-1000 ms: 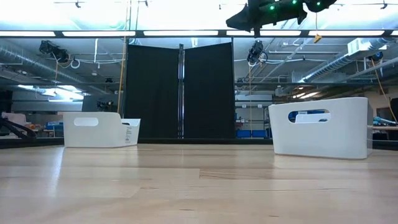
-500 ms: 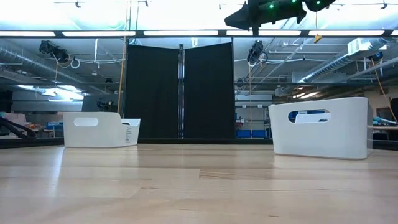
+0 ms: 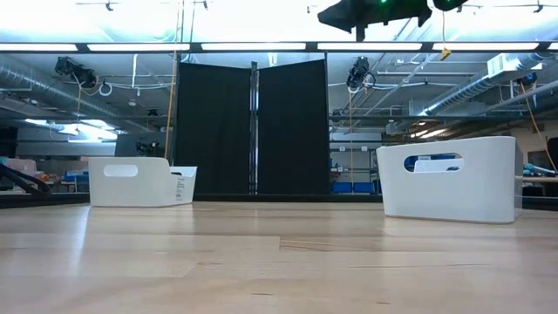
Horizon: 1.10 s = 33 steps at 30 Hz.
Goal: Sort blocks by size
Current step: Put the light green rectangle block into the right white bin
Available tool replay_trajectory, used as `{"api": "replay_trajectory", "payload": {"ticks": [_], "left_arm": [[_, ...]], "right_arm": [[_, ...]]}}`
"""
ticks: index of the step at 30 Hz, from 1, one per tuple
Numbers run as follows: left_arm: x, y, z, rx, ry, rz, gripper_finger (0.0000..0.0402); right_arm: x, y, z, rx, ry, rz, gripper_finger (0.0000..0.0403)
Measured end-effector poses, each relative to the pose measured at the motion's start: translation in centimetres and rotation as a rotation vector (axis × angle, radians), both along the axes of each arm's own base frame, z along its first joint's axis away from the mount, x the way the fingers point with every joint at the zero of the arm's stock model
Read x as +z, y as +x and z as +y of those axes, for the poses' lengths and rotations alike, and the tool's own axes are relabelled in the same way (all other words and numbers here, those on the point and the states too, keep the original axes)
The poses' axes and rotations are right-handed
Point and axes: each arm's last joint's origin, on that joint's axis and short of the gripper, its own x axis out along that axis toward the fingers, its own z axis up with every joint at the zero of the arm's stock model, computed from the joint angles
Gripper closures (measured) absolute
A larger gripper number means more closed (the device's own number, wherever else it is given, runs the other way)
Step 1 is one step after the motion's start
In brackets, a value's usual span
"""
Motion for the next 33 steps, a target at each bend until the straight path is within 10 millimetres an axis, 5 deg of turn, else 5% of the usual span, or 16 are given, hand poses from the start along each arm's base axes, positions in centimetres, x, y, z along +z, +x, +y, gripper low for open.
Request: {"api": "replay_trajectory", "payload": {"ticks": [19,27,33], "left_arm": [[4.3,9.8,6.2,-0.267,0.318,-0.344,0.0294],[8.4,15.0,10.9,-0.481,0.489,-0.483,0.0294],[11.5,18.8,16.6,-0.630,0.660,-0.562,0.0294]], "right_arm": [[2.5,-2.3,1.7,-0.001,-0.058,-0.074,0.0339],[3.7,-3.6,2.8,-0.001,-0.084,-0.109,0.0347],[4.2,-4.8,3.7,-0.001,-0.074,-0.093,0.0350]]}}
